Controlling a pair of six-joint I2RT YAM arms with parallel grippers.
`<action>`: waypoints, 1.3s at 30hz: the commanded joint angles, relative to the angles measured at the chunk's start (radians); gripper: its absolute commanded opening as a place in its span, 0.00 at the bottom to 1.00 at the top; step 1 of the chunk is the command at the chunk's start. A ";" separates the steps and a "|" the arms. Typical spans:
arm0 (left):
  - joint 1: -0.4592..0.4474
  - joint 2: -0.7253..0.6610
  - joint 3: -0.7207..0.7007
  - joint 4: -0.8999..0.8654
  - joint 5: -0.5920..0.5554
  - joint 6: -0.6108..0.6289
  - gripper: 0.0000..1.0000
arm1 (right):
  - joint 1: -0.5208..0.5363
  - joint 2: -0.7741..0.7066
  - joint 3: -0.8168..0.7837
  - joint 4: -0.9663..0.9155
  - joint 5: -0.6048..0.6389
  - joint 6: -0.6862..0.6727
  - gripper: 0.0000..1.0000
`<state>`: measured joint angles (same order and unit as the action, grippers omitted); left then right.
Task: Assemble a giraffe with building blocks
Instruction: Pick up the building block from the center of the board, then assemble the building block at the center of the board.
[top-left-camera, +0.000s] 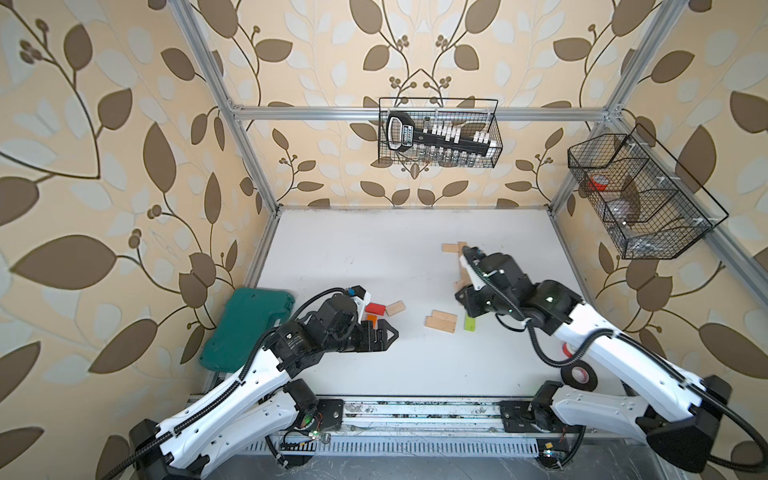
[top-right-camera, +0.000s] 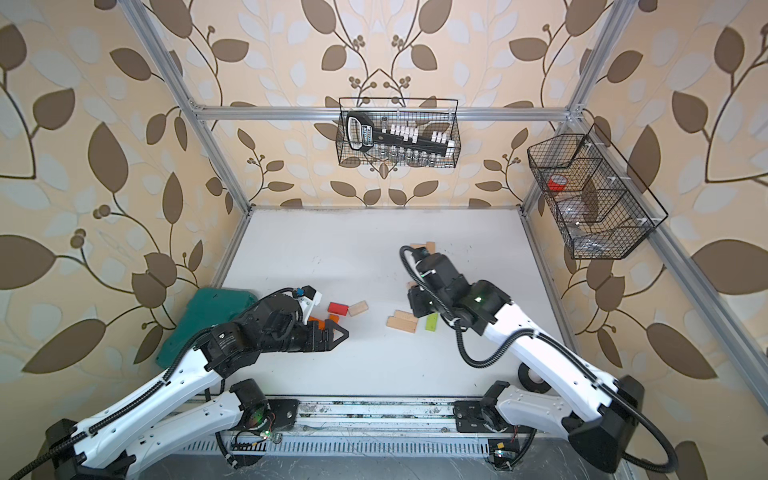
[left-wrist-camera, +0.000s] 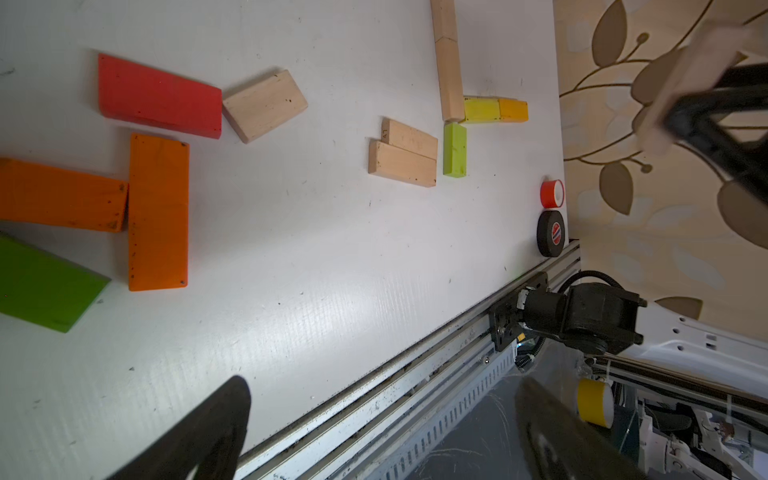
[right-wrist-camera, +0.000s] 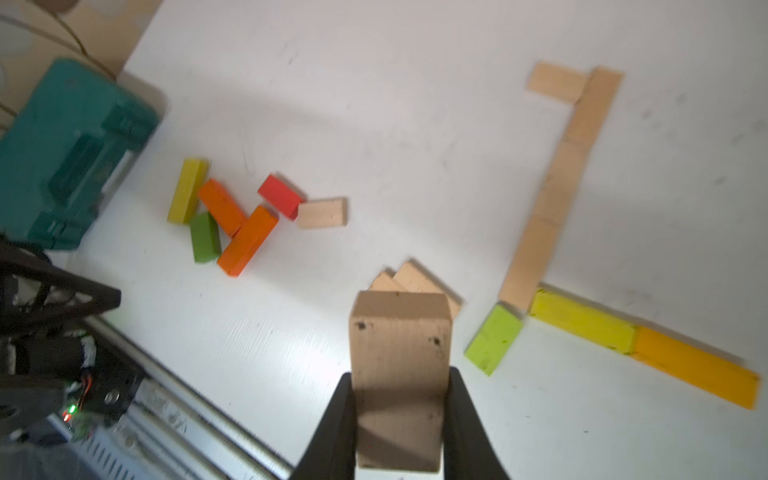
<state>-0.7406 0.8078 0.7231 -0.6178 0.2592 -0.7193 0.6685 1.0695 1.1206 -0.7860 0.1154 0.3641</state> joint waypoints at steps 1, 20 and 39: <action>-0.008 0.073 0.090 0.080 0.036 0.070 0.99 | -0.062 -0.069 0.005 -0.010 0.070 -0.110 0.04; 0.033 0.516 0.370 0.148 0.278 0.339 0.99 | -0.467 0.001 -0.067 -0.101 0.060 -0.199 0.00; 0.038 0.524 0.335 0.191 0.371 0.329 0.99 | -0.555 0.021 -0.028 -0.118 0.179 -0.537 0.00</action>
<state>-0.7116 1.3651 1.0607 -0.4557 0.5961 -0.4141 0.1162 1.1107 1.1316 -0.9165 0.2504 -0.0326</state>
